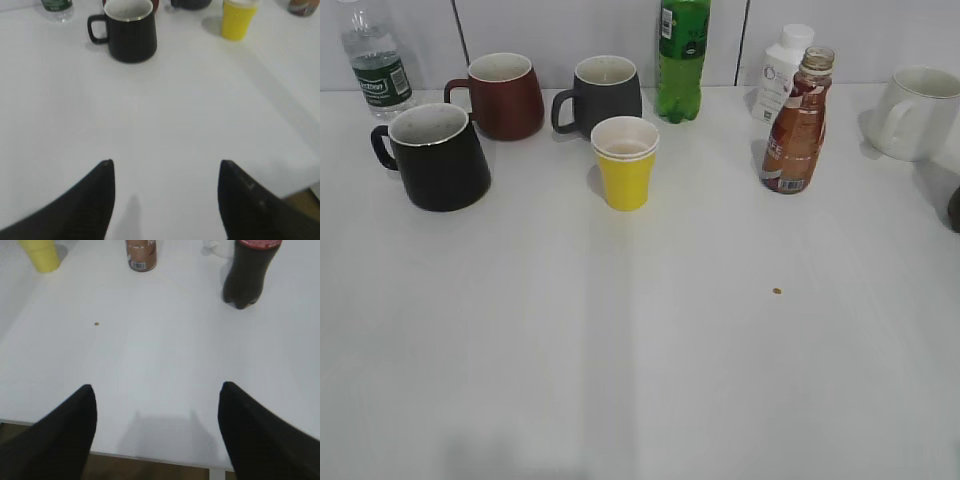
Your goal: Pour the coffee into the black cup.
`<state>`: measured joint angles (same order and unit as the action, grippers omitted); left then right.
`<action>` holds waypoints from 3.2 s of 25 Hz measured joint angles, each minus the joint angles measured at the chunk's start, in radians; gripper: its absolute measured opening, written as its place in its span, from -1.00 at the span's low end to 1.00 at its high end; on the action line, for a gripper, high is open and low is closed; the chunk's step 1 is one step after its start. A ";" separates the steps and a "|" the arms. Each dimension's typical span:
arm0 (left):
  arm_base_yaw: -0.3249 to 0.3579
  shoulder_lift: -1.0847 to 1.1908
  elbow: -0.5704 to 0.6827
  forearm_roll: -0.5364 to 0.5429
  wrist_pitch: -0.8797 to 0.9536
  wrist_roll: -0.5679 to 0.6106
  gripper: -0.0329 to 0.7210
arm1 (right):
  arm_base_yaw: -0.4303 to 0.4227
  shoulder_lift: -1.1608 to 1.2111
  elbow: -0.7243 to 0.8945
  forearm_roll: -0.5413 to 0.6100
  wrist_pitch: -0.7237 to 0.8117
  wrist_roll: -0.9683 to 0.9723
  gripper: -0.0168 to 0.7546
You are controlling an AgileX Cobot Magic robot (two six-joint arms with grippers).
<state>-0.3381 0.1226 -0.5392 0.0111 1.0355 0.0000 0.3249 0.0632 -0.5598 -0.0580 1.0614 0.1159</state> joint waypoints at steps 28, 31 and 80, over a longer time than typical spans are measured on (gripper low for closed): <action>0.000 0.000 0.016 -0.003 0.022 0.025 0.20 | 0.000 -0.072 0.058 -0.008 -0.008 0.000 0.57; 0.010 0.000 0.016 -0.003 0.022 0.025 0.19 | 0.000 -0.072 0.058 -0.008 -0.008 0.000 0.57; 0.306 -0.130 0.016 -0.003 0.026 0.025 -0.26 | -0.236 -0.072 0.058 -0.007 -0.010 0.000 0.57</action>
<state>-0.0325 -0.0076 -0.5228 0.0083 1.0614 0.0254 0.0892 -0.0087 -0.5014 -0.0649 1.0511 0.1159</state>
